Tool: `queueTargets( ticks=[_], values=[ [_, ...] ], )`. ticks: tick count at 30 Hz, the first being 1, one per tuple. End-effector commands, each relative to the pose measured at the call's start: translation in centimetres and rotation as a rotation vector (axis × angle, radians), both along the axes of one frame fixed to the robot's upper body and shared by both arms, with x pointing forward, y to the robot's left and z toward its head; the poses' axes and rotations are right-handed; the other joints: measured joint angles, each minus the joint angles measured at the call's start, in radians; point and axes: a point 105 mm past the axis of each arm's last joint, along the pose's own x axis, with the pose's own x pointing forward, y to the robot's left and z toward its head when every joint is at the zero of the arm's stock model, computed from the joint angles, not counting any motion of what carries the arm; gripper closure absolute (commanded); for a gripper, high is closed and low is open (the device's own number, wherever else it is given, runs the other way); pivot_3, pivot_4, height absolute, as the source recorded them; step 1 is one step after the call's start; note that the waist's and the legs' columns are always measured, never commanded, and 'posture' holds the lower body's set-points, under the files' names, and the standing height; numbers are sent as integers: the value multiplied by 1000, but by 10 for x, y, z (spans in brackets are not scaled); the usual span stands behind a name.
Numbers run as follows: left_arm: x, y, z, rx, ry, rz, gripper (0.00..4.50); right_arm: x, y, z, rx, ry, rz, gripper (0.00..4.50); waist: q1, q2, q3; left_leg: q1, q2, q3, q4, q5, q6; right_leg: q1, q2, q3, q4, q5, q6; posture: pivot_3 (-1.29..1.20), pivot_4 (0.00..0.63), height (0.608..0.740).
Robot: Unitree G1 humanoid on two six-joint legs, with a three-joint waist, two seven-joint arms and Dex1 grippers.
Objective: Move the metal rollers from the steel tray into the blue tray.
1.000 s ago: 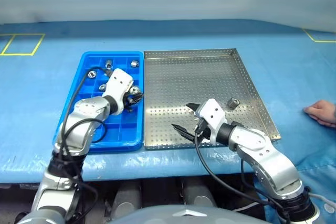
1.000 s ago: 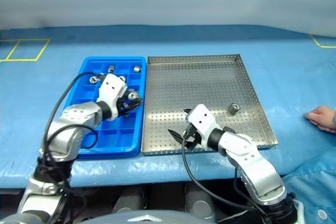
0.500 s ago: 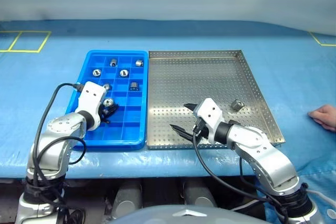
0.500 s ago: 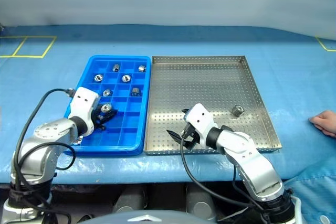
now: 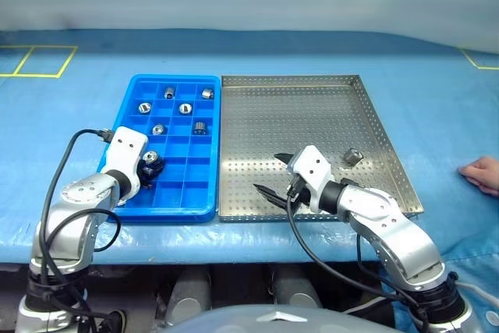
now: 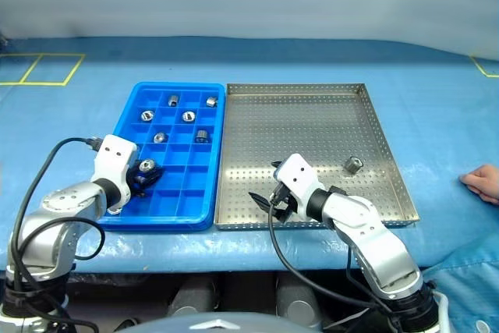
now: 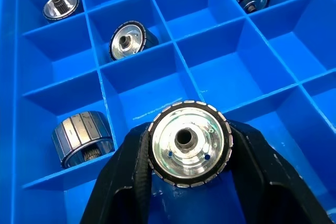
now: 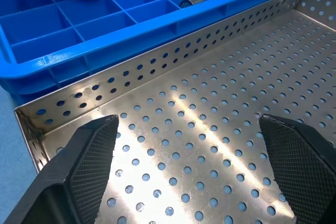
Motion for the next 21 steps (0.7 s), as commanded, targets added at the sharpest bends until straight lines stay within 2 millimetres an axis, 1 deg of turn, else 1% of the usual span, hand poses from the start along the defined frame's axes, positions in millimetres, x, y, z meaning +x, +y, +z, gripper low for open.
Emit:
queueTargets(
  ticks=[1, 3, 5, 6, 8, 10, 13, 15, 17, 21],
  values=[
    [0, -3, 10, -7, -43, -21, 691, 0, 0, 9, 8, -41, -2, 0, 1, 0, 0, 0, 0, 0, 0, 0, 0, 0, 0, 0, 0, -1, -2, -10, 150, 740],
    [3, -6, 15, -49, -66, -15, 20, 1, 1, 9, 6, -41, -4, 0, 1, 0, 0, 0, 0, 0, 0, 0, 0, 0, 0, 0, 0, -1, -2, -11, 150, 740],
    [7, -16, 22, -92, -111, -51, 20, 2, 0, 9, 6, -47, -13, 0, 2, 0, 0, 0, 0, 0, 0, 0, 0, 0, 0, 0, 0, -1, -2, -12, 150, 740],
    [8, -25, 28, -128, -141, -89, 20, 4, -2, 10, 4, -53, -28, 0, 3, 0, 0, 0, 0, 0, 0, 0, 0, 0, 0, 0, 0, -1, -1, -13, 150, 740],
    [10, -51, 38, -208, -196, -197, 20, 8, -8, 10, -9, -62, -65, 0, 7, 0, 0, 0, 0, 0, 1, 0, 0, 0, 0, 0, 0, -1, -1, -15, 150, 740],
    [9, -79, 45, -266, -227, -320, 20, 12, -17, 10, -35, -67, -113, 0, 12, 0, 0, -1, 0, 0, 1, 0, 0, 0, 0, 0, 0, 0, -1, -19, 150, 740],
    [6, -118, 47, -318, -231, -502, 20, 18, -33, 7, -83, -62, -186, 0, 12, 0, 0, -1, -1, 0, 1, 0, 0, 1, -1, 0, -1, 0, -1, -43, 150, 740],
    [6, -140, 44, -326, -213, -595, 20, 22, -44, 4, -113, -50, -247, 0, 10, 0, 0, -1, -1, 1, 1, 0, 0, 1, -1, 1, -1, 0, -1, -54, 150, 740],
    [7, -153, 38, -296, -197, -653, 20, 24, -52, 2, -123, -36, -297, 0, 5, 0, 0, 0, -1, 1, 1, 0, 0, 1, 0, 1, 0, 0, -1, -66, 150, 740],
    [11, -163, 29, -241, -180, -711, 20, 28, -56, -5, -110, -2, -339, 0, -19, 0, 0, 0, -1, 1, 1, 0, 0, 0, 0, 1, 0, 0, -1, -98, 150, 740]
  ],
)
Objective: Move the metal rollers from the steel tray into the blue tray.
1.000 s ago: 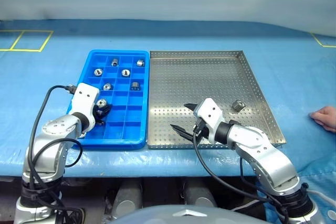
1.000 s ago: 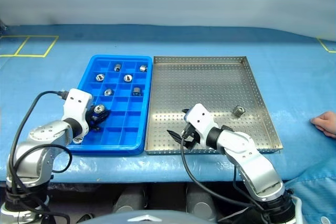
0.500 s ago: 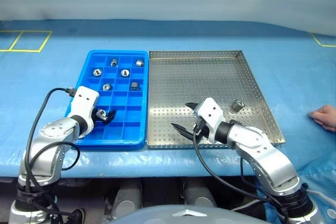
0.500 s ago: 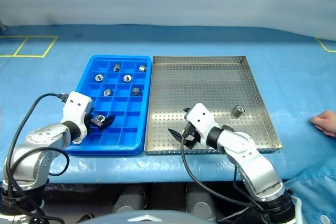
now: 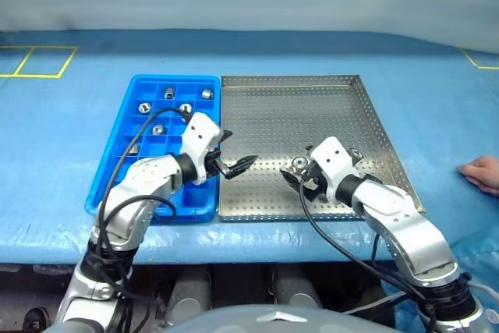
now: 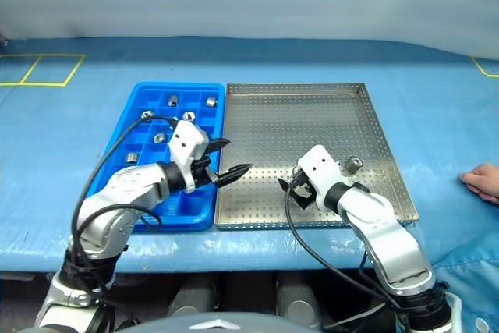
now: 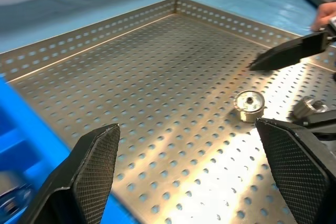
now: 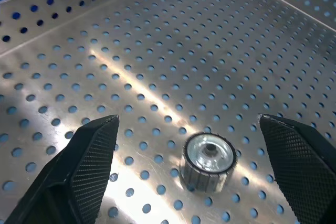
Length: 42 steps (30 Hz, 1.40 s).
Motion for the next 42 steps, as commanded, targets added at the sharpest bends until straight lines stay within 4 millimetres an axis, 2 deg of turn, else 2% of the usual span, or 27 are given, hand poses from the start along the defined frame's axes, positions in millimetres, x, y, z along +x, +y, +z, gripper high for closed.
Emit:
queueTargets(
  ticks=[1, 5, 12, 34, 42],
  values=[
    [2, -6, 1, 43, -52, -49, 20, 6, -4, 3, 36, -13, -49, 0, -11, 0, 0, 0, 0, 0, 0, 0, 0, 0, 0, 0, 0, 0, 1, -98, 150, 740],
    [1, -2, -3, 43, -39, -53, 20, 17, -8, -12, 42, 24, -119, 0, -21, 0, 0, 0, 0, 0, 0, 0, 0, -1, 0, 0, 0, 2, 3, -113, 150, 740],
    [-4, 0, -4, 40, -34, -63, 20, 21, -7, -19, 54, 46, -138, 0, -21, 0, 0, 0, 0, 0, -1, 0, 0, -1, 0, 1, 0, 2, 3, -88, 150, 740],
    [0, 2, -11, 42, -32, -31, 20, 22, -3, -18, 57, 41, -125, 0, -20, 0, 0, 0, 0, 0, 0, 0, 0, -1, 0, 1, 0, 2, 4, -82, 150, 740],
    [2, 14, -11, 48, -38, 14, 20, 24, 0, -15, 58, 23, -118, 0, -20, 0, 0, 0, 0, 0, -1, 0, 0, -1, 0, 1, 0, 2, 3, -76, 150, 740]
  ],
)
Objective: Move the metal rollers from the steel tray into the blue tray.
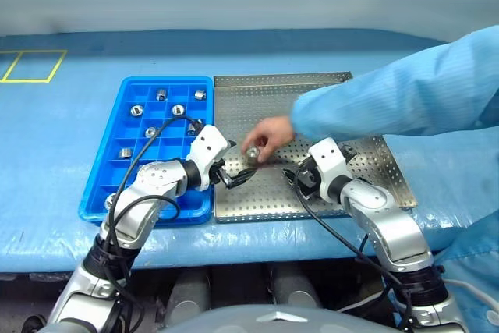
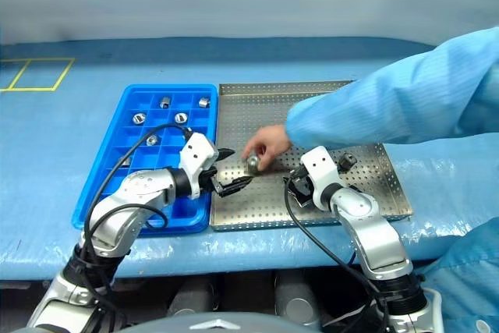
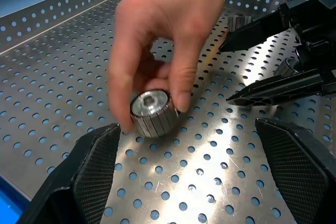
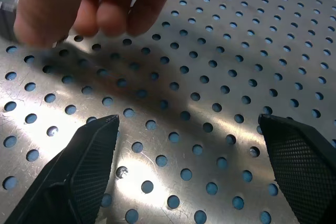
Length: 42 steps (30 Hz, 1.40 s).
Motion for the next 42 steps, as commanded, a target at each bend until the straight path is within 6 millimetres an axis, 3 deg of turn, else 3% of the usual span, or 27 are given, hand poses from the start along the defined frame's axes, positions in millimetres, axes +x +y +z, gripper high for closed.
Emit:
queueTargets(
  ticks=[1, 9, 15, 22, 37, 40, 42],
  values=[
    [4, 8, 9, -14, -41, 38, 20, 6, 6, 14, 4, -62, 19, 0, 0, 0, 0, 0, 0, 0, 0, 0, 0, 0, 0, 0, 0, 0, 0, -76, 150, 740],
    [4, 17, 14, -42, -49, 95, 20, 8, 19, 23, 2, -81, 95, 0, 8, 0, 0, 0, 0, 0, 0, 0, 0, 0, 0, 0, 0, 0, 0, -38, 150, 740],
    [3, 34, 15, -17, -53, 150, 20, 10, 51, 35, 14, -92, 248, 0, 9, 0, 0, 0, 0, 0, 0, 0, 0, 0, 0, 0, 0, 0, 0, -20, 150, 740],
    [1, 58, 20, 24, -74, 212, 20, -7, 92, 37, 48, -72, 428, 0, 22, 0, 0, 0, 0, -1, -1, 0, 0, -1, 0, -1, 0, 0, 0, 13, 150, 740],
    [-7, 51, 21, 13, -59, 205, 20, 7, 77, 3, 30, 12, 309, 0, 41, 0, 0, 0, 0, -1, -1, 0, 0, -1, 0, -2, 0, 0, -1, 39, 150, 740],
    [-7, 50, 20, 14, -57, 208, 0, 9, 77, 5, 39, 3, 305, 556, 45, 0, 0, 0, 0, -1, -1, 0, 0, -1, 0, -2, 0, 0, -1, 40, 150, 740],
    [-7, 49, 19, 15, -51, 210, 0, 9, 78, 7, 48, -3, 304, 1296, 45, 0, 0, 0, 0, -1, -1, 0, 0, 0, 0, -2, 0, 0, -1, 40, 150, 740]
  ],
)
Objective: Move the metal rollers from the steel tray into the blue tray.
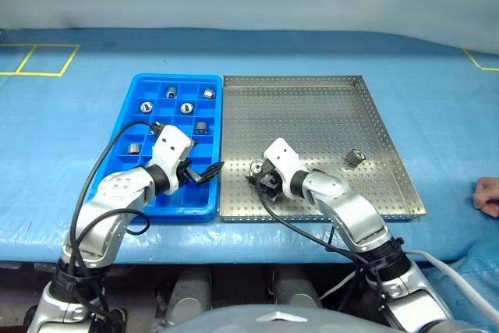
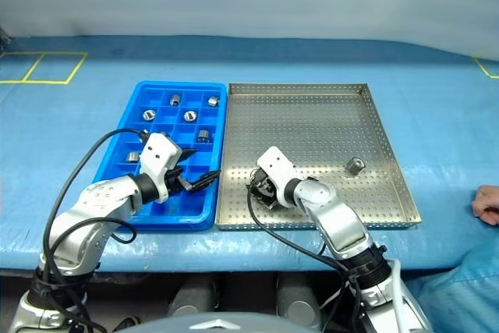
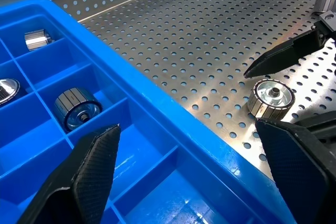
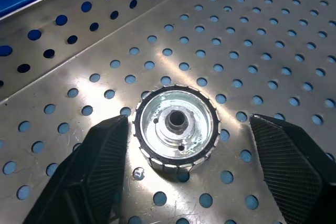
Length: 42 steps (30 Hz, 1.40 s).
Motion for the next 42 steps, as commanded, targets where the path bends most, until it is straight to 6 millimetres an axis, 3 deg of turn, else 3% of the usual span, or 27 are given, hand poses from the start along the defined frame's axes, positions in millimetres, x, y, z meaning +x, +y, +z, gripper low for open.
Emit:
queueTargets(
  ticks=[1, 5, 9, 14, 18, 23, 29, 35, 42],
  values=[
    [-3, -9, 12, -7, -50, -27, 0, 4, 2, 15, 38, -55, 4, 1582, 0, 0, 0, 0, 0, 0, 0, 0, 0, 0, 0, 0, 0, 0, 0, 40, 150, 740],
    [-4, -9, 12, -4, -49, -31, 0, 3, 3, 18, 36, -73, 6, 2805, 0, 0, 0, 0, 0, 0, 0, 0, 0, 0, 0, 0, 0, 0, 0, 35, 150, 740],
    [-5, 5, 17, 15, -52, -8, 0, 6, 10, 39, 66, -143, 30, 2803, -3, 0, 0, 0, 0, 0, 0, 0, 0, 0, 0, 0, 0, 0, 0, 41, 150, 740],
    [-11, 37, 31, 43, -88, 70, 0, 16, 32, 83, 34, -309, 139, 2803, -8, 1, 1, 0, 1, 1, 0, 0, 0, -1, 0, 0, 1, 0, -1, 80, 150, 740],
    [-20, 59, 38, 31, -106, 161, 0, 9, 79, 110, 63, -378, 354, 2803, -4, 1, 1, 0, 1, 0, -1, 0, 0, -1, 0, -1, 0, 0, -1, 122, 150, 740],
    [-33, 55, 31, 33, -91, 172, 0, 6, 123, 100, 74, -333, 509, 2803, 22, 1, 1, 0, 1, -1, -4, 0, 0, -1, 0, -3, 0, 1, -7, 188, 150, 740],
    [-45, 39, 22, 2, -74, 164, 0, 18, 154, 80, 89, -295, 531, 2803, 50, 1, 1, 0, 1, -2, -4, 0, -1, -1, 0, -4, 0, 1, -9, 259, 150, 740],
    [-47, 34, 19, -8, -71, 176, 0, 28, 158, 73, 77, -308, 517, 2803, 74, 1, 1, 1, 1, -2, -4, 1, -3, -2, 1, -4, 1, 1, -10, 294, 150, 740],
    [-46, 38, 16, 11, -73, 200, 0, 45, 145, 67, 46, -298, 449, 2803, 82, 1, 1, 1, 1, -2, -6, 1, -3, -2, 1, -4, 1, 0, -11, 281, 150, 740]
  ],
)
